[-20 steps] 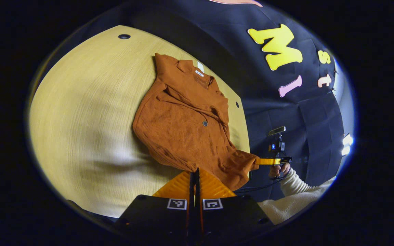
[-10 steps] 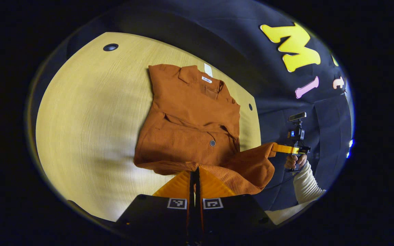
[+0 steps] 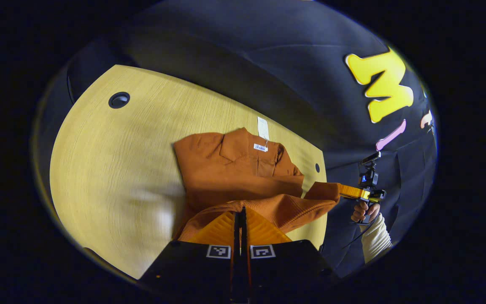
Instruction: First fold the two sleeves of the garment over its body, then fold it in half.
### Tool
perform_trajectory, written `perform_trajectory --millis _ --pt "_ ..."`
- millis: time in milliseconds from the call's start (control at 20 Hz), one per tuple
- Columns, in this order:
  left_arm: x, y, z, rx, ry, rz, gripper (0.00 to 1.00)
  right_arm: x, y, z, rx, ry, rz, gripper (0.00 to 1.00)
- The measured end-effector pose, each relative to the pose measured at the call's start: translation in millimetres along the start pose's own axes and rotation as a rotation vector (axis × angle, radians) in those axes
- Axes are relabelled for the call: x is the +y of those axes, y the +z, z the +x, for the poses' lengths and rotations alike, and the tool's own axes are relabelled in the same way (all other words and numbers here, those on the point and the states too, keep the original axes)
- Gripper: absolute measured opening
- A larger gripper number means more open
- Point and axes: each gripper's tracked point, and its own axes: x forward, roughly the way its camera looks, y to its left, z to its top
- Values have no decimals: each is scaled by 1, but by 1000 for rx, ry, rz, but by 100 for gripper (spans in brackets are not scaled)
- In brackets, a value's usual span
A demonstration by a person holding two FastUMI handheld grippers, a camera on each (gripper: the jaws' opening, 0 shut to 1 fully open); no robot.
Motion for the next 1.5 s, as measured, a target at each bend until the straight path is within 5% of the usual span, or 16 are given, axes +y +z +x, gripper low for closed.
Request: perform_trajectory --millis 250,550,700,800,900,950,1000,1050,1150,1200,1300,1500 --pt "2 75 46 -96 -50 -90 3 -25 54 39 -121 0 115 10" --pt "46 86 83 -60 18 -115 3 -68 66 65 -151 -20 297 10" --pt "51 89 95 -63 -15 -177 3 -90 65 73 -159 -53 397 10" --pt "50 94 99 -86 -45 -223 4 -82 71 69 -189 6 473 6" --pt "41 97 97 -94 -110 -269 6 -85 71 72 -209 8 522 14" --pt "38 98 99 -103 -123 -279 6 -86 69 75 -203 3 531 6" --pt "39 97 98 -111 -122 -286 8 -84 69 73 -204 5 542 15" --pt "38 98 99 -109 -121 -296 21 -81 70 74 -210 18 554 15" --pt "39 98 102 -107 -108 -306 32 -78 74 74 -225 39 566 14" --pt "36 99 102 -115 -117 -305 34 -77 75 74 -231 43 566 6" --pt "15 108 98 -155 -217 -327 38 -69 79 75 -233 70 585 6" --pt "-2 129 91 -238 -323 -411 39 -56 92 69 -268 142 670 19"
